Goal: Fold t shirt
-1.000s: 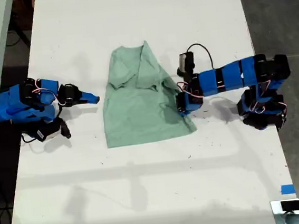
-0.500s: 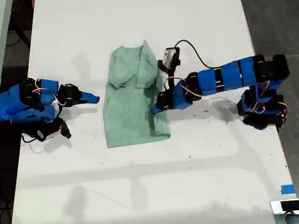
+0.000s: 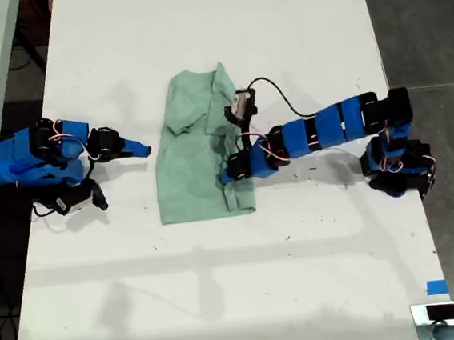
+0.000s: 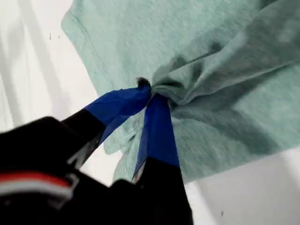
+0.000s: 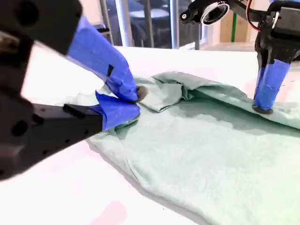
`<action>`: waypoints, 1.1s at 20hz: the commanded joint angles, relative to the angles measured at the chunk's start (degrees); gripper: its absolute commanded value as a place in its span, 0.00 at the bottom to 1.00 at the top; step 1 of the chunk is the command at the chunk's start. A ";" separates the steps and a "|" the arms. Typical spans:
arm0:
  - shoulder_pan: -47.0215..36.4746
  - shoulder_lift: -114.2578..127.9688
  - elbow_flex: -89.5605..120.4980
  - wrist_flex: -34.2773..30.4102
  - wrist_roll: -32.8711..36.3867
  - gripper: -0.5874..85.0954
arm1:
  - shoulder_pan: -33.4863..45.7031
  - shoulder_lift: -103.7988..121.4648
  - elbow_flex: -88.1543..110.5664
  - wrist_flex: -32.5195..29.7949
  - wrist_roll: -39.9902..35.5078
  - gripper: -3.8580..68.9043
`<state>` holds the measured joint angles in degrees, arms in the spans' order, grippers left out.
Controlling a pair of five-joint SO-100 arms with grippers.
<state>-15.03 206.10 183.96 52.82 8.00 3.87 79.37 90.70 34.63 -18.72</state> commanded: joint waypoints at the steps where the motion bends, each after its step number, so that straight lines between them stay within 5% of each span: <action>1: -0.18 0.26 0.18 -0.09 -0.44 0.01 | -2.02 -1.93 -7.56 2.37 -1.32 0.05; 4: -0.18 0.26 0.18 0.00 -0.44 0.01 | -2.55 -3.87 -10.20 3.78 -1.49 0.05; 7: -0.18 0.26 0.18 0.00 -0.44 0.01 | -2.37 -2.64 -11.78 8.96 -0.18 0.45; 8: -0.18 0.26 0.18 0.00 -0.44 0.01 | -2.02 -1.32 -11.78 10.55 -0.26 0.48; 14: -0.26 0.26 0.18 0.00 -0.44 0.01 | 0.35 14.15 -5.54 19.34 -0.88 0.39; 17: -0.26 0.26 0.09 0.00 -0.44 0.01 | 1.41 27.86 6.94 17.84 0.62 0.11; 22: -0.35 0.26 0.09 0.00 -0.35 0.01 | 4.31 54.49 34.01 13.27 4.66 0.08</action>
<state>-15.03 206.10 183.96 52.82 8.00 6.77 122.17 117.86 50.01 -16.00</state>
